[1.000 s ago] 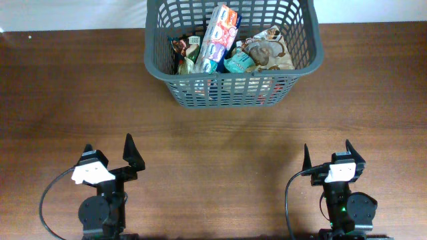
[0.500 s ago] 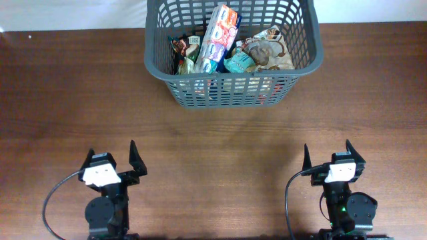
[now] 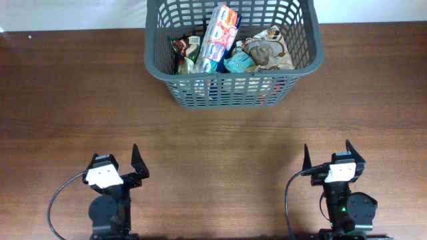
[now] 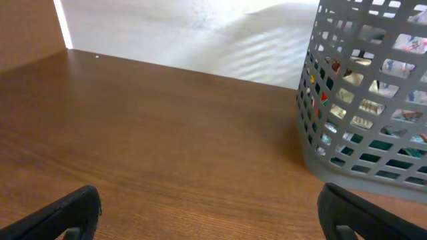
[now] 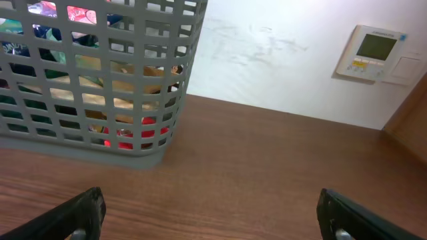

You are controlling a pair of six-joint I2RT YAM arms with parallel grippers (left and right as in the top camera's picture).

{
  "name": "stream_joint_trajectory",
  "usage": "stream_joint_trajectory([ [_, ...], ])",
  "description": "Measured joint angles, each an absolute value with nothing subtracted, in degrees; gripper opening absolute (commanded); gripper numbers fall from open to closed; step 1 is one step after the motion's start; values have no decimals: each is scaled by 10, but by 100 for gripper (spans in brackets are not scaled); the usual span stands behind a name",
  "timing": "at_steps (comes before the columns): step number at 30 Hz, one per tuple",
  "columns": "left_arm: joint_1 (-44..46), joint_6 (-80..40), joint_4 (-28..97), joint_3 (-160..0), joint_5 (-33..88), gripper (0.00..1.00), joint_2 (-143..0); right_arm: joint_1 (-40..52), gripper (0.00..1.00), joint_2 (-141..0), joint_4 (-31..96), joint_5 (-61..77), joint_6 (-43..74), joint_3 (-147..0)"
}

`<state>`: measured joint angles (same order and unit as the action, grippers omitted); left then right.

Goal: Pack container

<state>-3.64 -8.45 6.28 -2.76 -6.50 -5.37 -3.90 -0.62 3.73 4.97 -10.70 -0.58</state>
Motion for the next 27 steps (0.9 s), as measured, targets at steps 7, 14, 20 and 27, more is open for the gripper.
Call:
stream_joint_trajectory([
  [7, -36, -86, 63, -19, -65, 99, -15, -39, 99, -6, 37, 50, -107, -6],
  [14, -36, -78, 64, -19, -44, 99, -14, -39, 99, -6, 37, 50, -107, -6],
  [20, -36, -70, 65, -19, -27, 99, -14, -39, 99, -6, 37, 50, -107, -6],
  [27, -36, -68, 65, -19, -12, 99, -14, -39, 99, -6, 37, 50, -107, -6],
])
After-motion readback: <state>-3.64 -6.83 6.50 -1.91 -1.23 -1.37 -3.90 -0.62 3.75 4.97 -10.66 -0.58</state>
